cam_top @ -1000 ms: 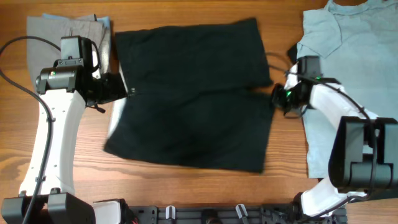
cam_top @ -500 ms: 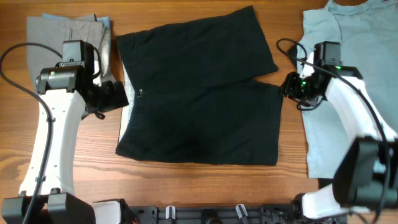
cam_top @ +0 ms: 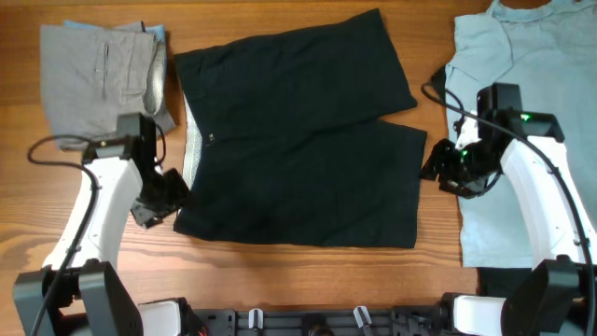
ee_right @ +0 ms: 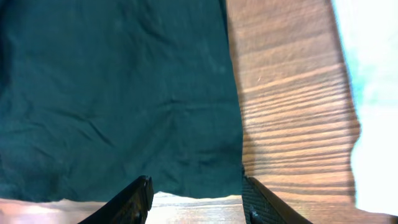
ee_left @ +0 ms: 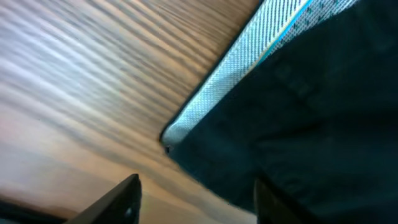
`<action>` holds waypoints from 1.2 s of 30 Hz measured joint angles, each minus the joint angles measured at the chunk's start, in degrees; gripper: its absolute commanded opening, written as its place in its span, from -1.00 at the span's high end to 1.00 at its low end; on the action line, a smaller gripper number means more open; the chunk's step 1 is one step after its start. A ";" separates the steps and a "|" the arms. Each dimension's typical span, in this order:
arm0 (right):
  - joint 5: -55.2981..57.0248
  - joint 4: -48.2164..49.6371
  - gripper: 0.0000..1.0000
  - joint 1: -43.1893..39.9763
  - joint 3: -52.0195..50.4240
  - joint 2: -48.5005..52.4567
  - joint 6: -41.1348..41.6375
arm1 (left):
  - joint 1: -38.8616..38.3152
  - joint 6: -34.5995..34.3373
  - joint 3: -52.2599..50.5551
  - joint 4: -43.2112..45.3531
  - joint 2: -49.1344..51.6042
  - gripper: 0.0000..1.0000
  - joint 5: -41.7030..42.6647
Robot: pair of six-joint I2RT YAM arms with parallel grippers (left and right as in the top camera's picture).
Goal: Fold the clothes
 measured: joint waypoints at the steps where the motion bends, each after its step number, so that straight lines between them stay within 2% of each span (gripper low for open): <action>1: -0.52 0.59 -0.03 0.02 -1.25 0.00 0.09 | 0.00 -0.22 -1.46 1.99 0.00 0.02 0.90; 8: -4.44 3.19 -0.03 0.02 -9.40 0.00 0.50 | 0.00 -1.92 -8.48 10.45 0.13 0.24 3.23; 10: -5.07 4.61 -0.03 0.02 -11.76 0.00 0.55 | 0.04 -2.36 -9.35 11.47 0.68 0.36 3.45; 14: -5.55 5.86 -0.03 0.02 -15.58 0.00 0.68 | 0.46 -3.39 -9.81 13.77 3.67 0.71 3.65; 19: -5.79 7.17 -0.03 0.00 -16.52 0.00 1.33 | 1.95 -4.87 -9.46 13.81 5.31 0.81 4.13; 21: -5.95 7.21 -0.03 0.00 -16.52 0.00 1.60 | 2.78 -5.07 -9.27 13.64 5.60 0.65 5.01; 23: -5.95 7.28 -0.03 0.02 -16.52 0.00 1.95 | 3.74 -5.07 -9.16 13.25 5.73 0.38 6.25; 25: -5.97 7.58 -0.03 0.00 -16.52 0.00 2.03 | 4.81 -5.64 -8.63 11.41 6.27 0.20 7.54; 31: -5.97 8.31 -0.04 0.02 -16.59 0.00 2.67 | 8.35 -5.01 -4.68 0.09 7.28 0.07 8.59; 36: -5.97 8.44 -0.04 0.00 -16.59 0.00 3.04 | 8.66 -4.90 -4.00 -1.14 7.28 0.01 8.57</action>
